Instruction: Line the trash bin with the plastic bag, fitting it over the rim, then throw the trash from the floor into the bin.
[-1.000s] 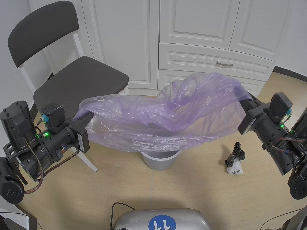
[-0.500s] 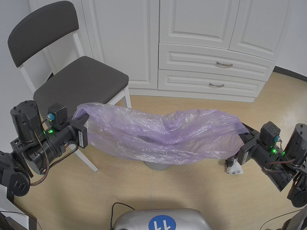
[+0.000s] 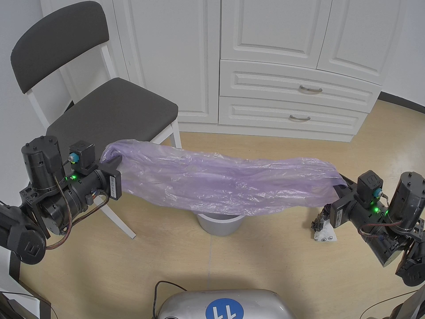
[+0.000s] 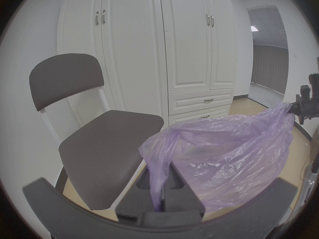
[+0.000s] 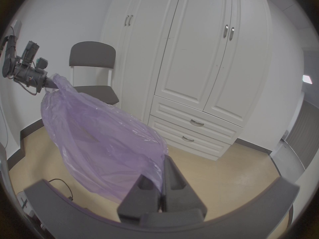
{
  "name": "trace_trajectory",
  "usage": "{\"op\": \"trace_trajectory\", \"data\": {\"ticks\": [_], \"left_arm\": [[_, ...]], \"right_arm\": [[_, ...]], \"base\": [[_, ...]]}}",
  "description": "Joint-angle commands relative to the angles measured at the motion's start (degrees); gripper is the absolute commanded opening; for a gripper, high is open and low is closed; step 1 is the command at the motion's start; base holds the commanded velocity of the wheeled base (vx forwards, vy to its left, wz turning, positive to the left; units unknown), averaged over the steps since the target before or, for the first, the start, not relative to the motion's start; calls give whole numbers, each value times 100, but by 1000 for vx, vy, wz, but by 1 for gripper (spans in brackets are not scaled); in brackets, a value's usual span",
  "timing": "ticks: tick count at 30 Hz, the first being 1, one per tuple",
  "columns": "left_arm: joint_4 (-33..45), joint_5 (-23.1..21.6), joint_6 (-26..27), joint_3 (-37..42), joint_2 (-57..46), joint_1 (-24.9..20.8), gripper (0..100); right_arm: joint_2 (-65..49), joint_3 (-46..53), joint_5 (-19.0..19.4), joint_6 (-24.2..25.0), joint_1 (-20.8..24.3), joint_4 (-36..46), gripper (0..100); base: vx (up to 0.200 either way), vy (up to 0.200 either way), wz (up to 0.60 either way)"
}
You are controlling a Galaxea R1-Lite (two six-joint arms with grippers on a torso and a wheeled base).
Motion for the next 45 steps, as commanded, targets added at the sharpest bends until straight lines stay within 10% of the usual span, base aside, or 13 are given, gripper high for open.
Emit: {"op": "trace_trajectory", "data": {"ticks": [1, 45], "left_arm": [[8, 3, -42, -58, 6, 5, 0], [8, -32, -104, -119, 367, 409, 0]], "right_arm": [[72, -82, -33, 3, 7, -15, 0], [81, 164, -69, -436, -609, 37, 0]], "base": [[0, 0, 0], [0, 0, 0]]}}
